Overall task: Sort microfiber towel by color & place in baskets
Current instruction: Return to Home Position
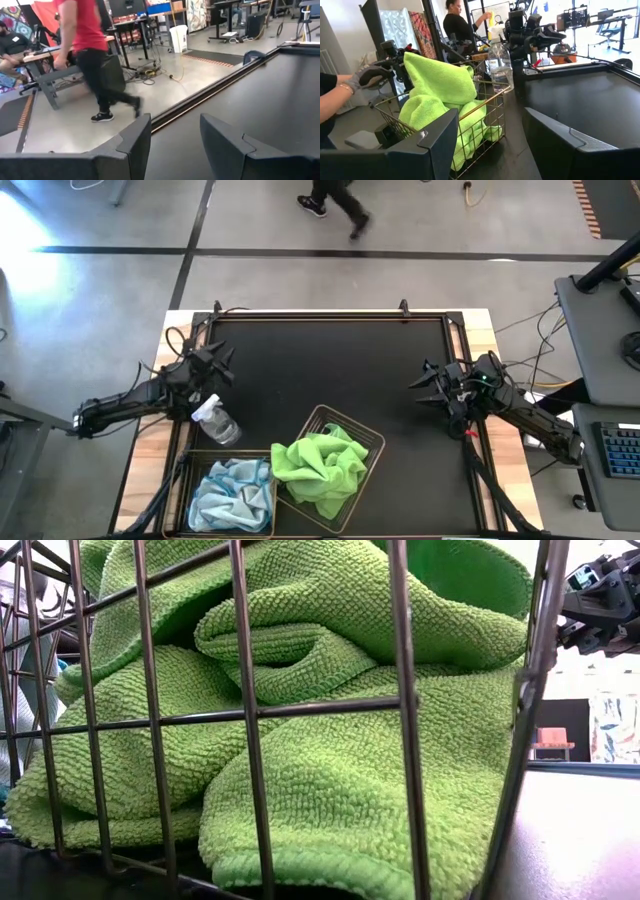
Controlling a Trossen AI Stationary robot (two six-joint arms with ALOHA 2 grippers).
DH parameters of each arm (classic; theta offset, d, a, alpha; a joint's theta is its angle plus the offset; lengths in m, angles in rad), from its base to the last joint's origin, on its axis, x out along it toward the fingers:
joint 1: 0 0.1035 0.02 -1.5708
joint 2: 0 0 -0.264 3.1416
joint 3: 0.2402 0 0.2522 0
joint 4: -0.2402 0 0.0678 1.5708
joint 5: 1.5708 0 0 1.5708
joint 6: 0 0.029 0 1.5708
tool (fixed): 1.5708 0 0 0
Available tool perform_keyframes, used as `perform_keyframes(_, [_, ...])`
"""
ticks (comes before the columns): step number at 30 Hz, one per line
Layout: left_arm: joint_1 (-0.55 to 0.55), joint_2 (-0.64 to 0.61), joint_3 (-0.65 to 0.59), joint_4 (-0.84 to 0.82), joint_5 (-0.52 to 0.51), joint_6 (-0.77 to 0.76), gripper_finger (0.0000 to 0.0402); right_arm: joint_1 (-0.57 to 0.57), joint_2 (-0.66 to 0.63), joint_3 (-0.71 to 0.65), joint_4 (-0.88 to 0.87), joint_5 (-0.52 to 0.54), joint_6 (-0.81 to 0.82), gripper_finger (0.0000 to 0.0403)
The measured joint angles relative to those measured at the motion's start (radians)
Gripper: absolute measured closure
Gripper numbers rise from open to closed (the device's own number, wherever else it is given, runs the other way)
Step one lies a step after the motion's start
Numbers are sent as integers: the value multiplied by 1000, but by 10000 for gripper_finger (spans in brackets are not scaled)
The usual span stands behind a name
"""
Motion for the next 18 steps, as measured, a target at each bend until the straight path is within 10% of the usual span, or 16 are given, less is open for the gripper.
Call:
perform_keyframes(8, [44, 0, -1, 2, 10, 1, 247, 0, 0, 0, 0, 0, 0, 188])
perform_keyframes(18, [375, 0, -1, 4, 206, 2, 247, 0, 0, 0, 0, 0, 0, 188])
